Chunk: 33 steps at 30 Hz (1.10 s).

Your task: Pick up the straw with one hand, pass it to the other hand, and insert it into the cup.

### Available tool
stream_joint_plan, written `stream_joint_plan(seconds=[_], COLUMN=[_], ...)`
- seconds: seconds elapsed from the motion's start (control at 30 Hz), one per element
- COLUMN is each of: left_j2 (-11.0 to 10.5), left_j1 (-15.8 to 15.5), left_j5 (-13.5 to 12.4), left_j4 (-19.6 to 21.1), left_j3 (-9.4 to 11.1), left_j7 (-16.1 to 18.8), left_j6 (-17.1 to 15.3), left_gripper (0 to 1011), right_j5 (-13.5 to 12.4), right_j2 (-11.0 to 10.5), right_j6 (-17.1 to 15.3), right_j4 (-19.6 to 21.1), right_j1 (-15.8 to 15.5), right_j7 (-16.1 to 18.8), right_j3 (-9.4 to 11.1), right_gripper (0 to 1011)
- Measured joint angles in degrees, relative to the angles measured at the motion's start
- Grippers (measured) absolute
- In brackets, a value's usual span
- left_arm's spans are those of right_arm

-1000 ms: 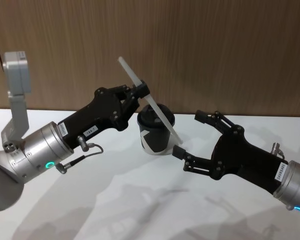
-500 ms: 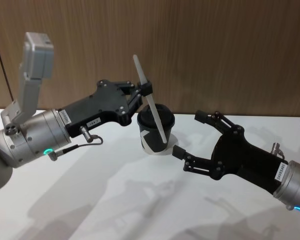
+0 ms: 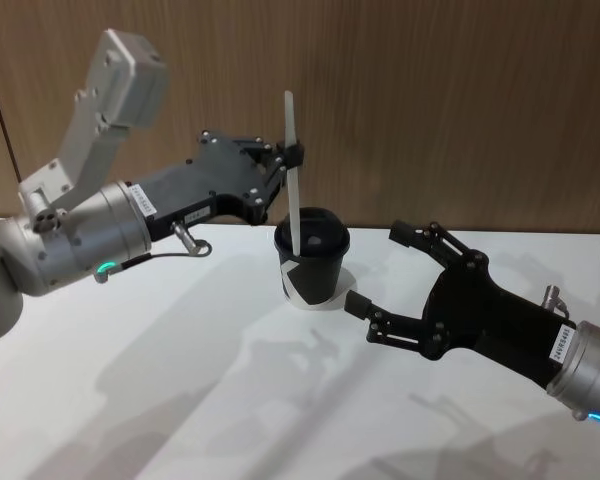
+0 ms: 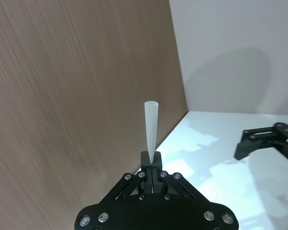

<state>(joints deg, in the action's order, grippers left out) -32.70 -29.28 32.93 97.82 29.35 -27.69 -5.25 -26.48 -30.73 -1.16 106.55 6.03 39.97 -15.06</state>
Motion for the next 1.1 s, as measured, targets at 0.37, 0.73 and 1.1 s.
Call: stream_joint_plan(seconds=[0.37, 0.73, 1.1], left_j2=[1.9, 4.3, 6.9], left_j1=[-3.2, -5.4, -7.3], left_j5=[-3.8, -5.9, -6.9], left_j4=[-2.9, -6.7, -10.9], left_j3=[1.6, 2.5, 3.0], left_j7=[0.7, 0.5, -0.4], left_j6=[-0.3, 0.7, 1.8], left_gripper=[7, 7, 7], right_j5=[0.0, 0.0, 0.0], right_j2=[0.0, 0.0, 0.0], right_j6=[0.0, 0.0, 0.0], right_j4=[0.0, 0.0, 0.0], right_j1=[0.0, 0.0, 0.0], right_j7=[0.0, 0.0, 0.0], right_j3=[0.0, 0.0, 0.0], right_gripper=[1001, 1001, 1001])
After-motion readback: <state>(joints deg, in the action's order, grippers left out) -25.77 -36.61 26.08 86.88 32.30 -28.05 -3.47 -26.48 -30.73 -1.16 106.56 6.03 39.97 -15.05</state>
